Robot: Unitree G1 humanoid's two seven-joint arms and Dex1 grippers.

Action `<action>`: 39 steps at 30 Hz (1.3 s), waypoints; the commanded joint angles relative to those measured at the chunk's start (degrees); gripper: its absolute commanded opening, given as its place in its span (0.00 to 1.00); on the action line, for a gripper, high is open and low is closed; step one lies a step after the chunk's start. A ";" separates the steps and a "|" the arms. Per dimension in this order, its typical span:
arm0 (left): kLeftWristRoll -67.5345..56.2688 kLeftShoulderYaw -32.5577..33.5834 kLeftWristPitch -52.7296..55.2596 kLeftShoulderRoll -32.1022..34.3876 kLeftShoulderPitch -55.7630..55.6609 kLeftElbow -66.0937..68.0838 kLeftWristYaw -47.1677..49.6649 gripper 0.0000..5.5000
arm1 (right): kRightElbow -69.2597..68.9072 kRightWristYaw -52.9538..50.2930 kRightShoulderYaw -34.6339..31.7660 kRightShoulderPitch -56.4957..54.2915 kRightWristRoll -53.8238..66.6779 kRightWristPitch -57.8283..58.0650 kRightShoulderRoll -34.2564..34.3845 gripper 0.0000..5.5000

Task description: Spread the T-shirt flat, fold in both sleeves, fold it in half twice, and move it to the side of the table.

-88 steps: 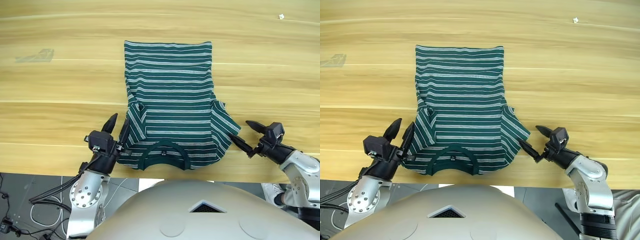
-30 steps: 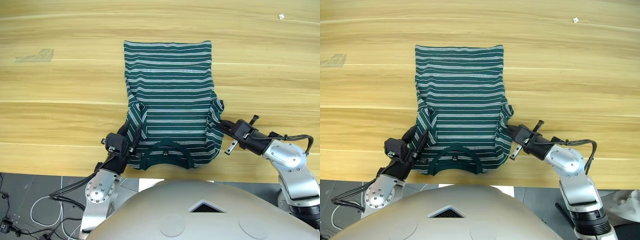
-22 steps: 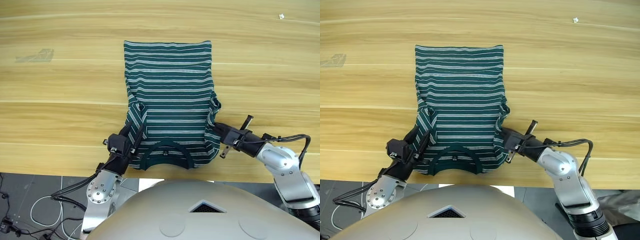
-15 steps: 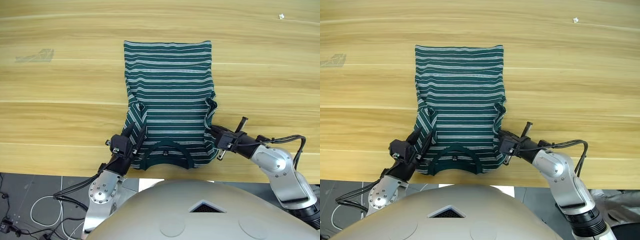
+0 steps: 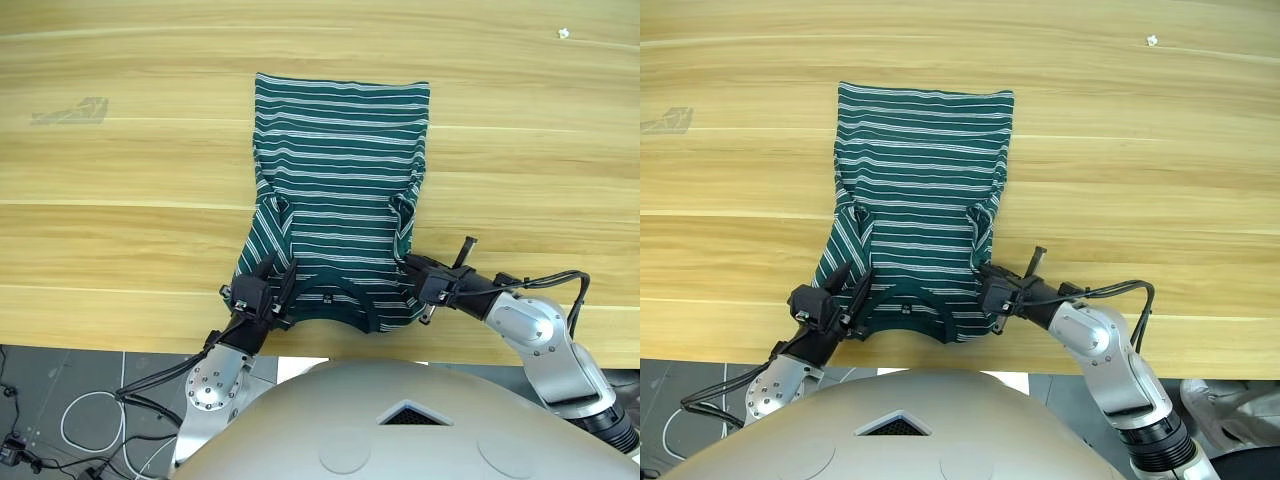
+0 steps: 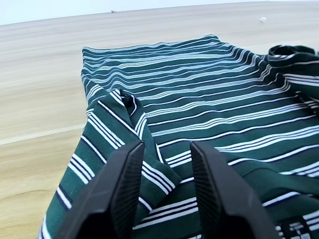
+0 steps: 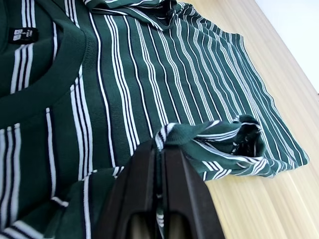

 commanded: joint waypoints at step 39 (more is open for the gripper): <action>-9.45 8.47 -5.68 -0.39 -2.24 -5.40 1.39 0.31 | 3.39 20.38 -29.68 14.78 50.98 9.54 -1.08 0.85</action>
